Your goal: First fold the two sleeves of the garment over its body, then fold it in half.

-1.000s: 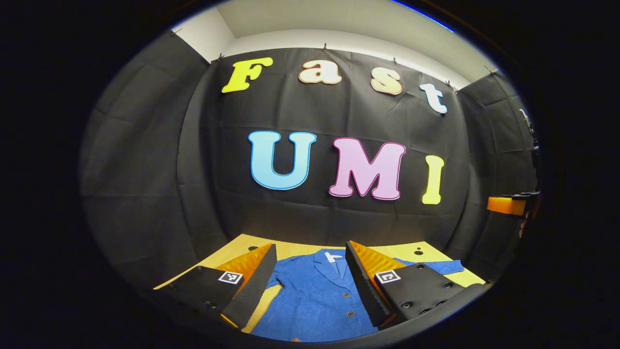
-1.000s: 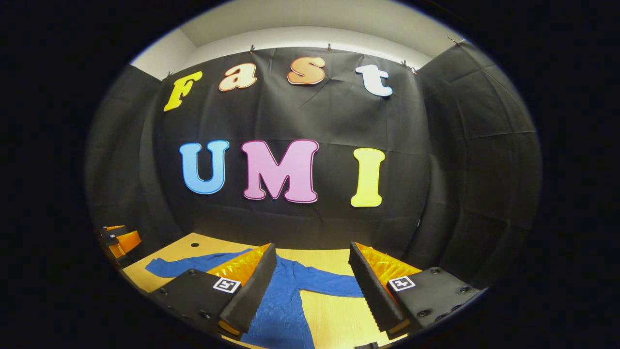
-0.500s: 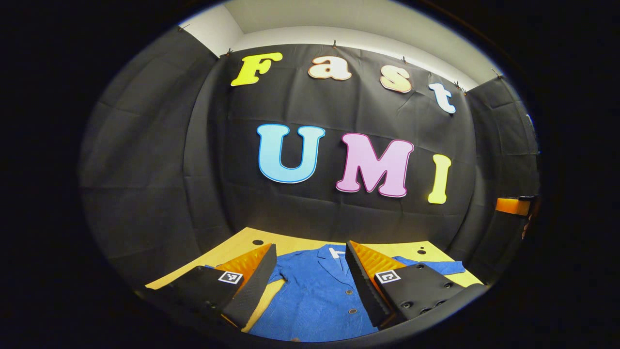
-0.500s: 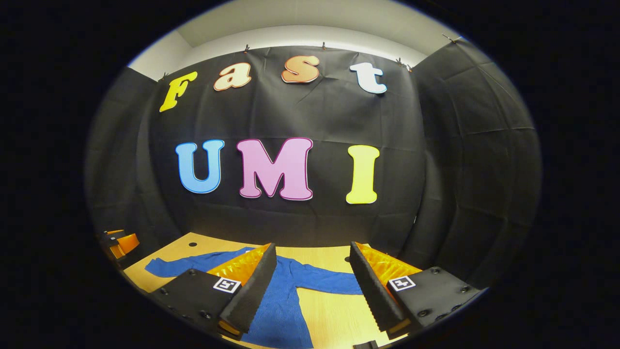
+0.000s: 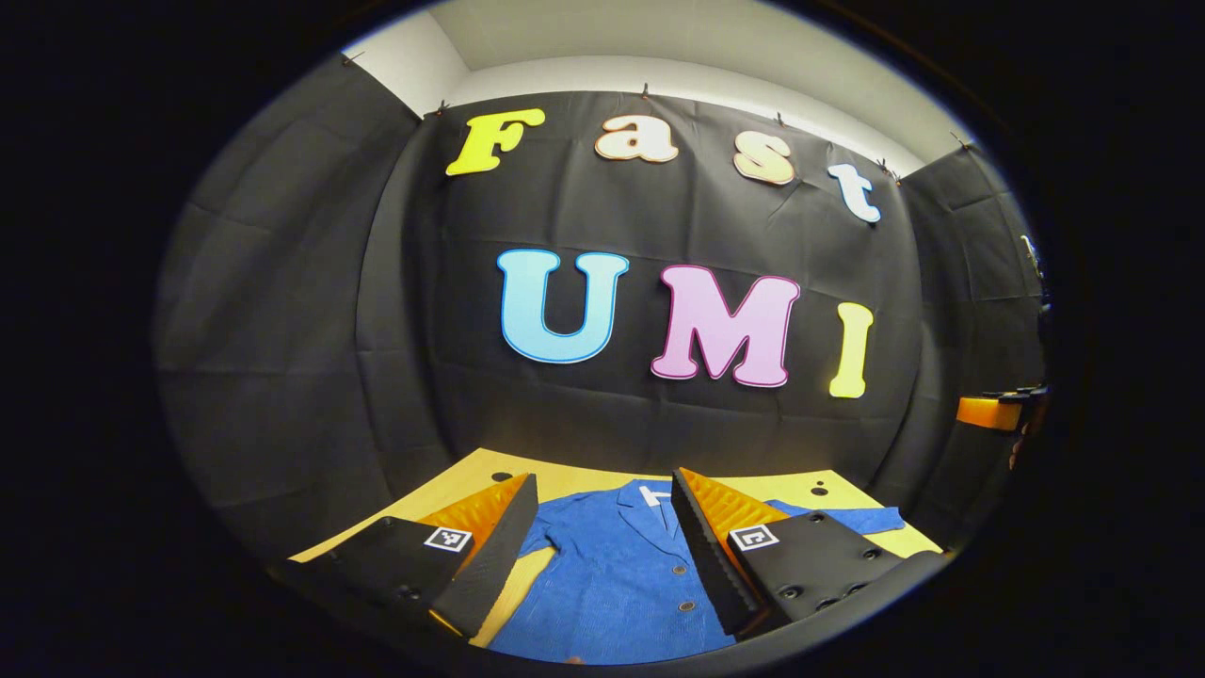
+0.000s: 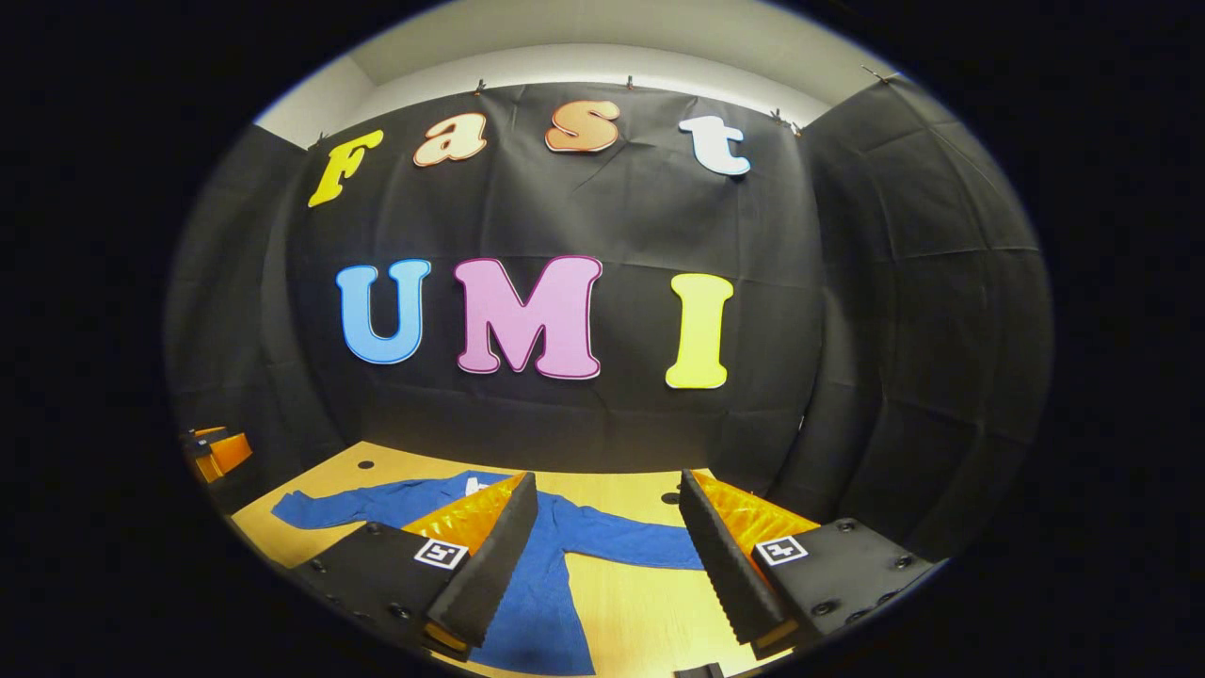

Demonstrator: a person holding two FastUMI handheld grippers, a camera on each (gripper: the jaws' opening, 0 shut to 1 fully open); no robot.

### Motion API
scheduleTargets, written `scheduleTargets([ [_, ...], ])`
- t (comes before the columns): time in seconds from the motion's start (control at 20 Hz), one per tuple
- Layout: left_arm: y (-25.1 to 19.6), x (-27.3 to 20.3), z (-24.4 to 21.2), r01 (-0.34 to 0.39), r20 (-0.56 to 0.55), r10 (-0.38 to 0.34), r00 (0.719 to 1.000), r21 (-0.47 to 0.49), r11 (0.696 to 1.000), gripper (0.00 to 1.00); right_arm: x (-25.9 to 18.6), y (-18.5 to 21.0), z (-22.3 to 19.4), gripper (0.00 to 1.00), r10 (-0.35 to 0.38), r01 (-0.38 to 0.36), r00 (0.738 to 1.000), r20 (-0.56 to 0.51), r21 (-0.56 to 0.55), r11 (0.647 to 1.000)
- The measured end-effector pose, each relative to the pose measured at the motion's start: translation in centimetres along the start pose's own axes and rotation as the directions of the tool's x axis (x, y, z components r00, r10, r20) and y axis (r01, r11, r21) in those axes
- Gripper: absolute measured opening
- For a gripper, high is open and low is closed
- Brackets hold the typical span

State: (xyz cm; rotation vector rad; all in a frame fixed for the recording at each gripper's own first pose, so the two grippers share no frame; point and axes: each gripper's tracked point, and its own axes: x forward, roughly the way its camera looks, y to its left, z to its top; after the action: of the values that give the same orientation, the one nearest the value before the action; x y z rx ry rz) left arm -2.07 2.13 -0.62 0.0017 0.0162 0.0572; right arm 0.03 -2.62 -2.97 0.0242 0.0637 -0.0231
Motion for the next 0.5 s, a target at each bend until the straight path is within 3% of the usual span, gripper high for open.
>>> scheduleTargets([
  [0.3,-2.6,1.3,-0.2,0.028,-0.001,-0.028,1.000,-0.010,1.000,0.82,2.1,-5.1,-1.1,0.95,-0.053,0.053,0.998,-0.035,0.011,0.999],
  [0.5,-5.7,2.4,-1.1,0.063,-0.033,-0.063,0.997,0.001,0.998,0.81,5.3,-10.5,-5.1,0.95,-0.111,0.112,0.988,-0.110,0.009,0.994],
])
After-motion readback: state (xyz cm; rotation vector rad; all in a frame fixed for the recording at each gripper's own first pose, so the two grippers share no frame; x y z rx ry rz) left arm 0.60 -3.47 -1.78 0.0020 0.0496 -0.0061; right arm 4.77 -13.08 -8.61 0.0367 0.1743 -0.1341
